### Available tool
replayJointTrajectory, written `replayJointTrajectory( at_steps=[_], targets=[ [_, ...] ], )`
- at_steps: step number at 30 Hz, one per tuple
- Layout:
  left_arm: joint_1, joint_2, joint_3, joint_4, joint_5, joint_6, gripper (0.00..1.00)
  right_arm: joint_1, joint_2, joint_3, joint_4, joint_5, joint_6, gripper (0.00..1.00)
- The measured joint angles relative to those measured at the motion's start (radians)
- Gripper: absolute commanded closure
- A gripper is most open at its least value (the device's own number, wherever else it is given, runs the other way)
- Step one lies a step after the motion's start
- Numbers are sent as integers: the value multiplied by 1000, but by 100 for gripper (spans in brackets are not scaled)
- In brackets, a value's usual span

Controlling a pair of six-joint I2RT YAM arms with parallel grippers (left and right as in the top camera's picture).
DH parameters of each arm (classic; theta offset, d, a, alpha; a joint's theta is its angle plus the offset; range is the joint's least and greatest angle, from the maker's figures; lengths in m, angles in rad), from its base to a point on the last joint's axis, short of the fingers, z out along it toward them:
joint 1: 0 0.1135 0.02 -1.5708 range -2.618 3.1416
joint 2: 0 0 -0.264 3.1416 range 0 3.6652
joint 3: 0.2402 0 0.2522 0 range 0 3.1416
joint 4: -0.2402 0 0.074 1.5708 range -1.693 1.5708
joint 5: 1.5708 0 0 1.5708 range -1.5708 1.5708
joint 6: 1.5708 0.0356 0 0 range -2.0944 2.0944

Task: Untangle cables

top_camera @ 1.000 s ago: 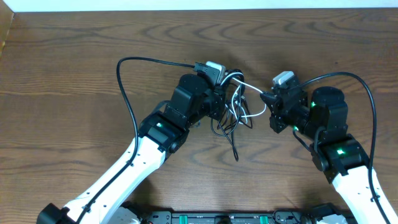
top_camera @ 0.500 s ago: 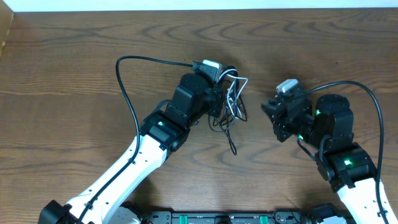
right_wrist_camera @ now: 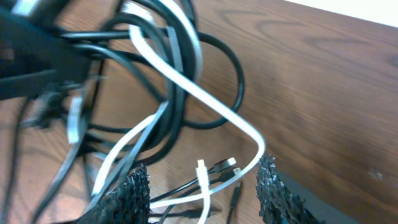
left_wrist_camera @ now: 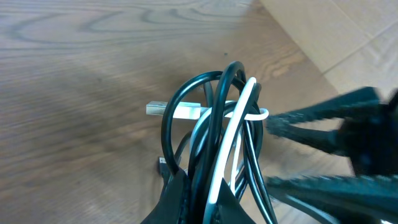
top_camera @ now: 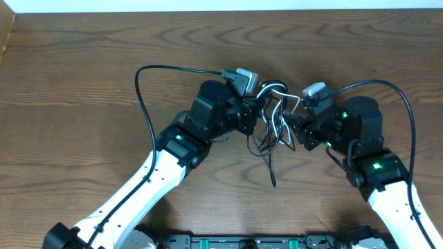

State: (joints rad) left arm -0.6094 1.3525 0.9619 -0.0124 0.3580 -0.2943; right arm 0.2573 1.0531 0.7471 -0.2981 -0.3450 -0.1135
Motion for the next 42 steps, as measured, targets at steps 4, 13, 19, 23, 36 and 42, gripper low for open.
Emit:
replayJointTrajectory(
  at_steps=[4,13,19,23,36,42],
  targets=[
    [0,0,0,2,33,-2,92,0,19,0,6,55,0,48],
    [4,0,0,57,144,-18,93,-1,24,0,45,118,0,51],
    [5,0,0,61,189,-24,92,-1,57,0,70,118,-5,95],
    [5,0,0,61,201,-24,92,-1,71,0,76,119,0,99],
    [5,0,0,61,204,-24,92,-1,77,0,76,125,1,51],
    [5,0,0,61,193,-24,92,-17,77,0,77,140,0,44]
  ],
)
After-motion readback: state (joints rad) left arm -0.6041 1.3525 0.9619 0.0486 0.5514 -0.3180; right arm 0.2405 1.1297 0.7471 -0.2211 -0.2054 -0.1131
